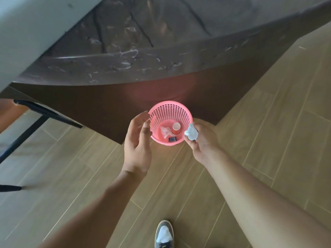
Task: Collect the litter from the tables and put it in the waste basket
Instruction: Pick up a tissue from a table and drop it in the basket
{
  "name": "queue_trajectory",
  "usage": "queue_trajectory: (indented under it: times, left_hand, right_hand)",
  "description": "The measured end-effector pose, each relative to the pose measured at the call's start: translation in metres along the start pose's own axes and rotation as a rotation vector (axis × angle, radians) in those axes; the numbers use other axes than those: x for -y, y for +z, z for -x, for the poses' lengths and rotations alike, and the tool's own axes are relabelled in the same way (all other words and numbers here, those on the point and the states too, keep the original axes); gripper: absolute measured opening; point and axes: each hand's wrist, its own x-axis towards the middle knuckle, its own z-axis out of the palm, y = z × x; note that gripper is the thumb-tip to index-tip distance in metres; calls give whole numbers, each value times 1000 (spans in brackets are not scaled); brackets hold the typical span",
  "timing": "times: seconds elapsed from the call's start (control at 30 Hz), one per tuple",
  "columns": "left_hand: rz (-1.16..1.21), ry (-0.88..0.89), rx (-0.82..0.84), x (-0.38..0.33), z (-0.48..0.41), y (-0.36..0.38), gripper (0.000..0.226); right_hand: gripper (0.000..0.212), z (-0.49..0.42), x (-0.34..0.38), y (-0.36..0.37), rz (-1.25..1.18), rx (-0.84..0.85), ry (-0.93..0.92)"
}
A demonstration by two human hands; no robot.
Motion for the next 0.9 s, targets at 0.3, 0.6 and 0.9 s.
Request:
queue_trajectory:
  times: [0.3, 0.6, 0.9]
  left_hand:
    - [9, 4, 24, -5, 2, -1, 24]
    - [-37, 17, 36, -17, 8, 2, 24]
    - [-52, 63, 91, -40, 32, 15, 34]
  right_hand:
    - [29, 17, 32, 41, 9, 142, 76]
    - [57, 21, 44, 37, -44, 244, -82]
    - [41, 59, 46, -26, -38, 159, -274]
